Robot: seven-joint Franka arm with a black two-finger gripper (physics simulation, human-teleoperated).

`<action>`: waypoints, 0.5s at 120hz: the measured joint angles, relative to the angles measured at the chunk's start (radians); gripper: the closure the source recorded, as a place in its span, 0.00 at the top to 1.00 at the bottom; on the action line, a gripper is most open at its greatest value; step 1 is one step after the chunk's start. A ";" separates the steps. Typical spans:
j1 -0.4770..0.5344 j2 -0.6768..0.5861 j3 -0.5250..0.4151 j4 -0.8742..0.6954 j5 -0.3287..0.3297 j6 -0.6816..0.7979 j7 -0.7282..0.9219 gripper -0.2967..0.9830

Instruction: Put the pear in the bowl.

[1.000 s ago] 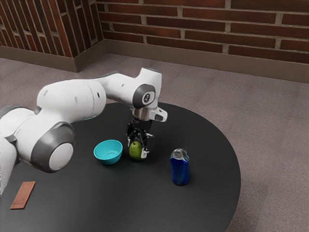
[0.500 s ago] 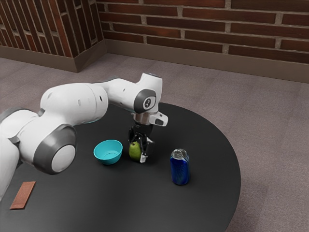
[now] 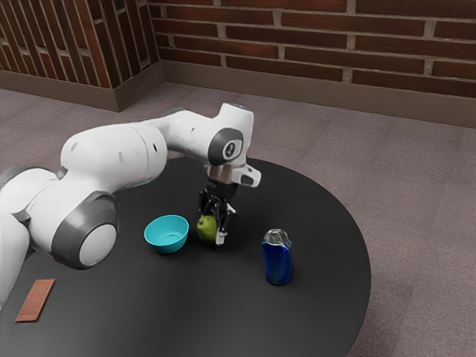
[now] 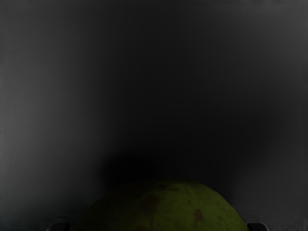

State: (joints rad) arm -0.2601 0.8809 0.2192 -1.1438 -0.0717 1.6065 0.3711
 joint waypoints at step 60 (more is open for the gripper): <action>0.001 -0.304 0.001 -0.232 0.050 -0.022 0.003 0.52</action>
State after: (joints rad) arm -0.2590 0.5770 0.2205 -1.3754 -0.0214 1.5846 0.3744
